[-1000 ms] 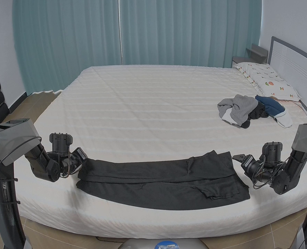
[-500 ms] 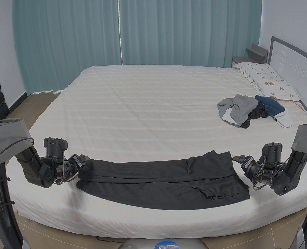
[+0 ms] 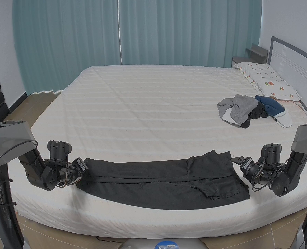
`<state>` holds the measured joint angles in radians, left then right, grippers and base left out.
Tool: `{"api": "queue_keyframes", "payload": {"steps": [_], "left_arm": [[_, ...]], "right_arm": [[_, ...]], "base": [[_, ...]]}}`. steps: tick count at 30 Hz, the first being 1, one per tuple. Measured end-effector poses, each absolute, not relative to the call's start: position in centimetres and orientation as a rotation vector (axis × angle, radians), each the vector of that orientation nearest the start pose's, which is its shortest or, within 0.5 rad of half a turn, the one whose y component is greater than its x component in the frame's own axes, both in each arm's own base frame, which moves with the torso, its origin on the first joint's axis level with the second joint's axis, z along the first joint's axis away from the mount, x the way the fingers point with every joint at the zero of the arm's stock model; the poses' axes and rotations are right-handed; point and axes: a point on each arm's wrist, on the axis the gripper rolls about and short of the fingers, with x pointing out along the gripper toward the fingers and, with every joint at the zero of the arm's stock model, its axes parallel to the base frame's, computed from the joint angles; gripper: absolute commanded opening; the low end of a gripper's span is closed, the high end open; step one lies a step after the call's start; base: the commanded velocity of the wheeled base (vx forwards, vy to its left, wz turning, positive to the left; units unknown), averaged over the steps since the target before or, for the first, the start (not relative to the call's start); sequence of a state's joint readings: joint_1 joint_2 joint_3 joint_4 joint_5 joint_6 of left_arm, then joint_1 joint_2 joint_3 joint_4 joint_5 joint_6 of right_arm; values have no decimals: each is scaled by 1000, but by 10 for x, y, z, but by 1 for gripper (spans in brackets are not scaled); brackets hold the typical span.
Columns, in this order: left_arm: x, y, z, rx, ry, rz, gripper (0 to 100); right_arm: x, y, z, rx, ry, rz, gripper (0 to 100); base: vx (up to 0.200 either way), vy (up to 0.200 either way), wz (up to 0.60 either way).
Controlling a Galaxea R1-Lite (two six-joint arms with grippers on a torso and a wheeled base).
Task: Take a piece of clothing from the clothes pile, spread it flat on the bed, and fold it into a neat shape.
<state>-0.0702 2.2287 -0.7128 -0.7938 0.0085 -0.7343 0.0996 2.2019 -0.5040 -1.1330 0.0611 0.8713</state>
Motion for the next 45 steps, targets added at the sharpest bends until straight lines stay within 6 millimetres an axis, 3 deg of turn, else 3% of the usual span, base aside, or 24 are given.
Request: {"api": "queue_keyframes", "payload": {"steps": [9,30,33,37,45], "left_arm": [[348,-22,10,-687,658,207,0],[382,-20,62,-808,149,13,0],[385,-20,58,-806,111,-5,0],[381,-15,38,-784,161,25,0],[360,4,5,-666,303,118,0]], "right_arm": [[311,38,5,829,608,-87,100],[310,45,5,887,636,-61,100],[310,47,5,891,642,-57,100],[309,49,3,893,651,-53,100],[309,50,2,895,657,-51,100]], "base": [[0,0,0],[0,0,0],[0,0,0],[0,0,0],[0,0,0]]}}
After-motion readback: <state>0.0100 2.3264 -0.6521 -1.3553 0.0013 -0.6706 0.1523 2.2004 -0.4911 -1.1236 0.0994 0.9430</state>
